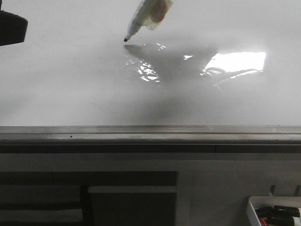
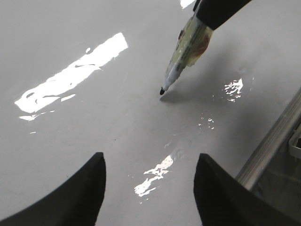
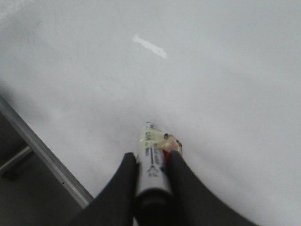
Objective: Write number 4 on whiteboard
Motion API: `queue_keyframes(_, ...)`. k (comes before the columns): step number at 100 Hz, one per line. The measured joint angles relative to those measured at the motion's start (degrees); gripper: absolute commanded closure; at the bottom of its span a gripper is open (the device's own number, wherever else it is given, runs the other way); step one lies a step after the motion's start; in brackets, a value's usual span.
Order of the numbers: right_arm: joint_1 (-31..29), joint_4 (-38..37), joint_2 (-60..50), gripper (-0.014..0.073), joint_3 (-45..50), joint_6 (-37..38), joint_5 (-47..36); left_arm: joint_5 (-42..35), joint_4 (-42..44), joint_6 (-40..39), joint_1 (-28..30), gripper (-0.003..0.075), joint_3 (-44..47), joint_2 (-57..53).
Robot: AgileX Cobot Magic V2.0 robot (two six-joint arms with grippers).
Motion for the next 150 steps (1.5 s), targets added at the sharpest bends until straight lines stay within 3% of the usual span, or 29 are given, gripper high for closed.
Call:
queue_keyframes(57,0.73,4.38,1.22,0.0656,3.89,0.00,-0.45,-0.25,0.00,-0.04,0.00,0.0333,0.00,0.10)
queue_keyframes(94,-5.08,3.72,-4.30,0.0656,4.19,0.00,8.25,-0.25,0.00,-0.13,0.00,0.0333,0.00,0.10)
queue_keyframes(150,-1.89,3.03,-1.53,0.0656,1.45,-0.22,3.81,-0.25,0.00,-0.13,0.00,0.0333,0.00,0.10)
